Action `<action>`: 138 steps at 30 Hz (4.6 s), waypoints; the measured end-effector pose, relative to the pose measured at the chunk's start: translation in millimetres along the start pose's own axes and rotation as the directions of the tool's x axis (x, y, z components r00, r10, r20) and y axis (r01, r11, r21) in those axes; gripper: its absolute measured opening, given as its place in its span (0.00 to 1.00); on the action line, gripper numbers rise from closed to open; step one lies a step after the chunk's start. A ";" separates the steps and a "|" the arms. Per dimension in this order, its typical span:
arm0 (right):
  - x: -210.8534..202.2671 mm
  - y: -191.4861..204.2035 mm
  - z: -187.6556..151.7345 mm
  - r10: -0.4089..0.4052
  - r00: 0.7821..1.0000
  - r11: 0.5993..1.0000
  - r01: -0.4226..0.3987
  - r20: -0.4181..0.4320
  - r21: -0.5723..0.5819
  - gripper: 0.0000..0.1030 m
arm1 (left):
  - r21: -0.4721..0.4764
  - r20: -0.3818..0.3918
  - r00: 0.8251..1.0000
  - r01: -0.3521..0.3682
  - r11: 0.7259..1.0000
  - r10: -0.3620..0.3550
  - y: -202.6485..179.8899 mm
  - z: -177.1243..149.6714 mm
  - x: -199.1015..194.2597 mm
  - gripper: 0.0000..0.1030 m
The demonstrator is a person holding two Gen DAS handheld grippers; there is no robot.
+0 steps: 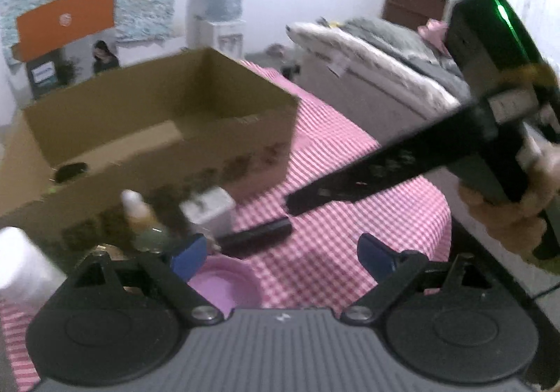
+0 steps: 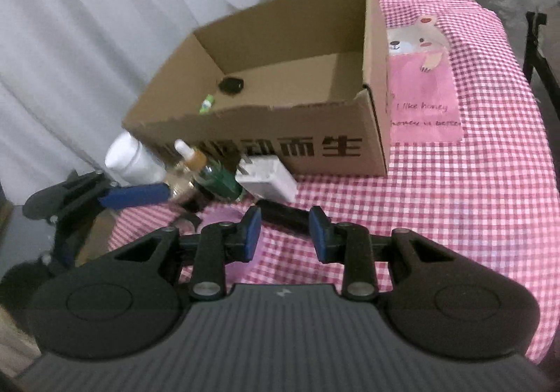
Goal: Organize rigid objects
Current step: 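Return the right gripper to the table and grasp the black cylinder, then carry the black cylinder with the right gripper into the box and release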
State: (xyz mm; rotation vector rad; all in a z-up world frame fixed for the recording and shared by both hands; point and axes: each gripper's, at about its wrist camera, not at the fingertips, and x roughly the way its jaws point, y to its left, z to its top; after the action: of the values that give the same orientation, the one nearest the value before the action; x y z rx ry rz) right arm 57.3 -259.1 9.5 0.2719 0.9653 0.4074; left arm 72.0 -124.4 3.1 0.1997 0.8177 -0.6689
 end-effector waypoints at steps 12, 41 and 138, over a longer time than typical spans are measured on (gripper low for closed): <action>63.2 -14.8 21.7 0.040 0.992 0.999 -0.042 -0.116 -0.016 0.31 | -0.058 -0.079 0.996 0.031 0.998 -0.035 1.5 1.7 45.3 0.64; 37.6 -45.3 -50.1 0.202 0.966 0.943 -0.146 -0.164 0.298 0.22 | -0.052 -0.174 0.978 0.110 0.993 -0.118 -20.3 -1.8 49.3 0.55; 202.6 56.1 168.8 0.304 0.918 0.929 -0.227 -0.253 0.291 0.27 | -0.230 -0.289 0.940 -0.250 0.940 0.179 193.6 94.9 23.3 0.53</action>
State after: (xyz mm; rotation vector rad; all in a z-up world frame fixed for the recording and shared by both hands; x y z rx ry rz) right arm 288.6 -125.0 -25.5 0.5967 1.2834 0.5864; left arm 261.6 -23.7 34.0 0.1353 1.1145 -0.3221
